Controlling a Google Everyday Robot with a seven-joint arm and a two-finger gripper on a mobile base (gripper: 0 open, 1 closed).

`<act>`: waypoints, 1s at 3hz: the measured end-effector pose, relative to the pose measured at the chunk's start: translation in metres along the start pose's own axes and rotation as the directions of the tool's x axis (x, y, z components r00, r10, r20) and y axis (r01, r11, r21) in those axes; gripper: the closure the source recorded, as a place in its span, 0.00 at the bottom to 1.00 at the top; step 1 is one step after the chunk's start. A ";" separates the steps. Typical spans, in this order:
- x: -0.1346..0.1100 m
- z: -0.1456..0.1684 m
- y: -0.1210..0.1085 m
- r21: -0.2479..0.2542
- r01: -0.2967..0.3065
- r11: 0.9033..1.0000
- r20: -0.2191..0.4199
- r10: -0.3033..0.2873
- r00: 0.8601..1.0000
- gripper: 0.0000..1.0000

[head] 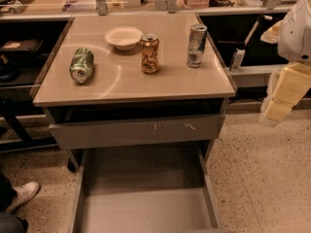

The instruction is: Place redbull can into middle drawer

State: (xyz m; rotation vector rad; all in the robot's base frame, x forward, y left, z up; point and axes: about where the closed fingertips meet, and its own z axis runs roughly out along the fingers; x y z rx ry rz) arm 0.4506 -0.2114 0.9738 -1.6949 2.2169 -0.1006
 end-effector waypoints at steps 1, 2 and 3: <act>0.000 0.020 -0.023 0.013 -0.154 0.988 0.093 0.152 0.984 0.00; 0.004 0.038 -0.060 0.038 -0.306 0.951 0.160 0.297 0.941 0.00; 0.008 0.051 -0.088 0.058 -0.383 0.922 0.198 0.365 0.910 0.00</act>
Offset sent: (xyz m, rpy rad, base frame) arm 0.1131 -0.0356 -0.0282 0.3405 -0.1001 -0.4362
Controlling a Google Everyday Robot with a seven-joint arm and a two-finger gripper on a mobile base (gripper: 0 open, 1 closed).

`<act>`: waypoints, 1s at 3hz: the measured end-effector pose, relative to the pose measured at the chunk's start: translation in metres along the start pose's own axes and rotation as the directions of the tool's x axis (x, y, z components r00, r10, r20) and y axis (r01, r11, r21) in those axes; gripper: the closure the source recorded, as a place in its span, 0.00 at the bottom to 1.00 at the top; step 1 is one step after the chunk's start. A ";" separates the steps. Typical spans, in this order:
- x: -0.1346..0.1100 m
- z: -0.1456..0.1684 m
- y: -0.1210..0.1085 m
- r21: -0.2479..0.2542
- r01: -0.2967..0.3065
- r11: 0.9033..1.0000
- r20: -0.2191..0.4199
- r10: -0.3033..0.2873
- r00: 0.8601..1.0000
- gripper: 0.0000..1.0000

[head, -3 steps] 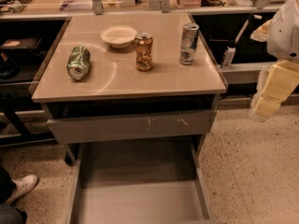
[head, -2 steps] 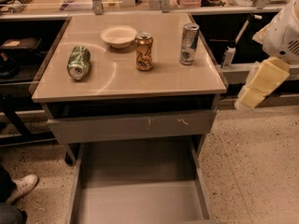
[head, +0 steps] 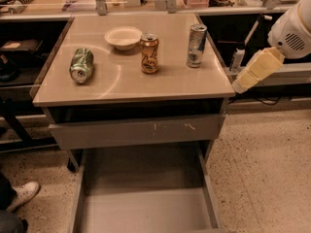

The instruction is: Place redbull can into middle drawer

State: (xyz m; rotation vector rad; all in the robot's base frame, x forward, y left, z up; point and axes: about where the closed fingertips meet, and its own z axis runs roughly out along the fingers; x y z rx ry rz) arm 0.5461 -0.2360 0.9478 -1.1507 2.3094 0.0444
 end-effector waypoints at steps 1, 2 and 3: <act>0.000 0.001 -0.001 0.001 -0.003 1.000 0.002 0.003 1.000 0.00; -0.005 0.015 -0.002 -0.038 -0.035 0.999 0.056 0.037 0.998 0.00; -0.032 0.037 -0.013 -0.065 -0.073 0.995 0.130 0.081 0.988 0.00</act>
Offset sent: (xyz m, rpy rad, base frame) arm 0.0263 0.0115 -0.0223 0.1976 0.0023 -0.0018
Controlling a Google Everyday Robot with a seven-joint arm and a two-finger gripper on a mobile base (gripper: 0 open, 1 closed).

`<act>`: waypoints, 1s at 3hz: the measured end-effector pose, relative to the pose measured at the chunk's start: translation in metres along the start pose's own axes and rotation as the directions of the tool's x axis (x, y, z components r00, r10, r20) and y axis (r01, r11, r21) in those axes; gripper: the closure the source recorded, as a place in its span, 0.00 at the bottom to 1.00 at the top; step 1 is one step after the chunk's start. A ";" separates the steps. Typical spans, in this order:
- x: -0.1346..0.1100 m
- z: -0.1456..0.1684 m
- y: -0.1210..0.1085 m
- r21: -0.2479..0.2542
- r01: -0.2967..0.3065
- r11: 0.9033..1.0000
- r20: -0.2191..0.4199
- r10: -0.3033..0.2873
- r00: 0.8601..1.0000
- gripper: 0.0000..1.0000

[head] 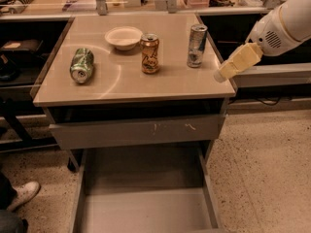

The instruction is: Place redbull can into middle drawer

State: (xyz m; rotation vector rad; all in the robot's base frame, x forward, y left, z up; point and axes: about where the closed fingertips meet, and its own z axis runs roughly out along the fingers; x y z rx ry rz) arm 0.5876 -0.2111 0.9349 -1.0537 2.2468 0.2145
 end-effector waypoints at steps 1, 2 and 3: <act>-0.019 0.019 -0.018 -0.004 -0.059 0.998 0.065 0.059 0.996 0.00; -0.045 0.068 -0.027 -0.018 -0.087 0.996 0.100 0.088 0.991 0.00; -0.045 0.068 -0.027 -0.018 -0.087 0.996 0.100 0.088 0.991 0.00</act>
Offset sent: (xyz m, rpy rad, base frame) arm 0.0796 0.0328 -0.0186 0.1710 -0.0251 -0.0735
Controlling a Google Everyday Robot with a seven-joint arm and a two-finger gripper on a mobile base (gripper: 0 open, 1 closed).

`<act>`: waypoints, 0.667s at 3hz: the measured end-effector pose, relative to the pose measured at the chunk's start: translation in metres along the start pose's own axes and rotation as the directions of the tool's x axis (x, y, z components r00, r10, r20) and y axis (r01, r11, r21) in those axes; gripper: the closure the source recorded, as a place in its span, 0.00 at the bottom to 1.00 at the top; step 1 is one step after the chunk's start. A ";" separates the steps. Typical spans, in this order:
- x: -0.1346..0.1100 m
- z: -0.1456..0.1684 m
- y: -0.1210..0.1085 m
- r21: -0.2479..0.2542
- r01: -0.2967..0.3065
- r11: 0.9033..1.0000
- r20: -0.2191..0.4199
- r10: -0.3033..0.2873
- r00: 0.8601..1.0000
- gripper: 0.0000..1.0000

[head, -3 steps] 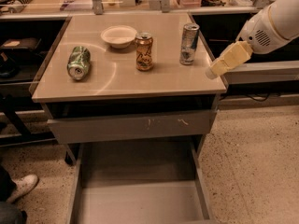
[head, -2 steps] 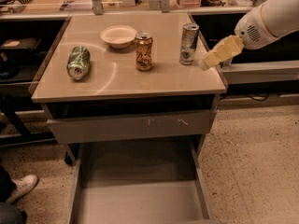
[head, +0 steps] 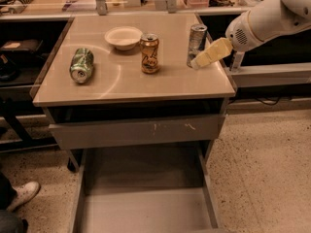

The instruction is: Place redbull can into middle drawer

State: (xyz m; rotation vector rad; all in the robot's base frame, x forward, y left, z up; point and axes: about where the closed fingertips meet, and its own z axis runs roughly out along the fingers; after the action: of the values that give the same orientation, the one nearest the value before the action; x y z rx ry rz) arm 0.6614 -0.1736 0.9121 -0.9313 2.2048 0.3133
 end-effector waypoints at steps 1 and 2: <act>0.000 0.007 -0.001 0.004 -0.012 1.000 0.017 0.012 1.000 0.00; -0.008 0.029 -0.013 0.024 -0.063 0.998 0.052 0.062 0.997 0.00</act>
Offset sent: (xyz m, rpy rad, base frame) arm 0.0591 0.0116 -0.0219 0.1132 -0.0383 -0.1390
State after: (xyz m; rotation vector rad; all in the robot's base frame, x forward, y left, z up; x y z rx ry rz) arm 0.6893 -0.1649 0.8981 -0.8332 2.1894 0.3341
